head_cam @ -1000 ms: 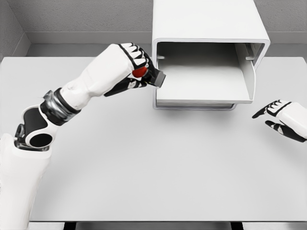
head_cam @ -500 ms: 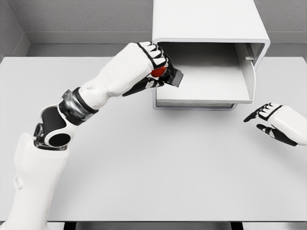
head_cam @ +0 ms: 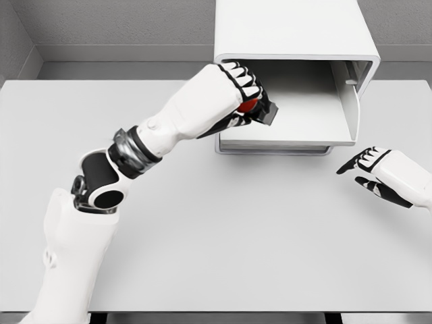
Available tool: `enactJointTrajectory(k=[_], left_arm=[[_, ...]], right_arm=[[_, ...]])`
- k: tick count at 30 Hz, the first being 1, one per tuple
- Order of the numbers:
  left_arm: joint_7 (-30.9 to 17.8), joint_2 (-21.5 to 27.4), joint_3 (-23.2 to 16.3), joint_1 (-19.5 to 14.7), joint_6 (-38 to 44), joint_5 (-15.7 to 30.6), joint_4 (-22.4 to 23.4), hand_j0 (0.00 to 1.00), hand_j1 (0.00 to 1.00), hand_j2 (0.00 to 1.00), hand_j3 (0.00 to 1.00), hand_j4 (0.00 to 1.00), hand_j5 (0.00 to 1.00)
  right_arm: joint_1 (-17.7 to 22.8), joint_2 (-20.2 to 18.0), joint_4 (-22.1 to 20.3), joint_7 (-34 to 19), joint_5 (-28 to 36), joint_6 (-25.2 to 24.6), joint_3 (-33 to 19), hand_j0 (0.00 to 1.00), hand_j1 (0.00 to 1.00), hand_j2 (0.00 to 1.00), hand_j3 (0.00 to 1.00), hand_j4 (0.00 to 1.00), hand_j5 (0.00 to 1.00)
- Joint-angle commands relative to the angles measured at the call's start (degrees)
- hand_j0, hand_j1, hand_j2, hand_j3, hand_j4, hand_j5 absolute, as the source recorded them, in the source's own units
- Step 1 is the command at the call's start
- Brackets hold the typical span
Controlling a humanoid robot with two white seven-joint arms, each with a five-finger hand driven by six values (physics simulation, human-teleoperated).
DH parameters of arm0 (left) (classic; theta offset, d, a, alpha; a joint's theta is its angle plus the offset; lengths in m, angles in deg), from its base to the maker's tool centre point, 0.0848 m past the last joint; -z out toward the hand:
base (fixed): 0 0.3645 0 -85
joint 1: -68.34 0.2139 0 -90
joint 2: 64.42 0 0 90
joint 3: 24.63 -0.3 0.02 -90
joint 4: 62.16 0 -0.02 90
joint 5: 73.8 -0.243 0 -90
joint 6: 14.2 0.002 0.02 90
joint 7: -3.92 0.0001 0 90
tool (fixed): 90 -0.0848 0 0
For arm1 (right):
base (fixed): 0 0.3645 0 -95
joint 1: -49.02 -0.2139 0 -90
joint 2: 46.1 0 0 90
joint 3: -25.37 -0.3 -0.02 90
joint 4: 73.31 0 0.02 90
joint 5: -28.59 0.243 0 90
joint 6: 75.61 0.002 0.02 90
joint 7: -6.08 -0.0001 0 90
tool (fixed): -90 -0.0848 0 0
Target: Slide open multi-storey tabletop storage cabinets and put open load switch and slide close multi-storey tabletop storage cabinets
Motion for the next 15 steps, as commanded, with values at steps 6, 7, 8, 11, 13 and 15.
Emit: enactJointTrajectory(k=[6, 7, 8, 11, 13, 15], left_arm=[[0.0, -0.6, -1.3, 0.0, 0.1, -3.6, 0.7, 0.38, 0.38, 0.38, 0.38, 0.38, 0.38], [0.0, -0.6, -1.3, 0.0, 0.1, -4.4, 0.7, 0.38, 0.38, 0.38, 0.38, 0.38, 0.38], [0.0, -0.6, -1.3, 0.0, 0.1, -4.9, 1.3, 0.38, 0.38, 0.38, 0.38, 0.38, 0.38], [-0.1, -0.6, -2.1, 0.0, 0.1, -5.9, 1.5, 0.38, 0.38, 0.38, 0.38, 0.38, 0.38], [-0.9, -0.6, -2.4, 0.0, 0.1, -6.1, 1.5, 0.38, 0.38, 0.38, 0.38, 0.38, 0.38], [-0.9, -0.6, -2.5, 0.0, 0.1, -6.2, 1.9, 0.38, 0.38, 0.38, 0.38, 0.38, 0.38]], right_arm=[[0.0, -0.1, -0.3, 0.0, 0.2, 0.0, -0.2, 0.59, 0.59, 0.59, 0.59, 0.59, 0.59], [0.0, 0.2, -0.3, 0.0, 0.2, 0.0, -0.2, 0.59, 0.59, 0.59, 0.59, 0.59, 0.59], [0.0, 0.6, -0.3, 0.0, 0.2, 0.0, -0.2, 0.59, 0.59, 0.59, 0.59, 0.59, 0.59], [0.0, 0.6, -0.2, 0.0, 0.2, 0.0, -0.2, 0.59, 0.59, 0.59, 0.59, 0.59, 0.59], [0.0, 0.7, -0.2, 0.0, 0.2, 0.0, -0.2, 0.59, 0.59, 0.59, 0.59, 0.59, 0.59], [0.0, 0.6, -0.2, 0.0, 0.2, 0.0, -0.2, 0.59, 0.59, 0.59, 0.59, 0.59, 0.59]])
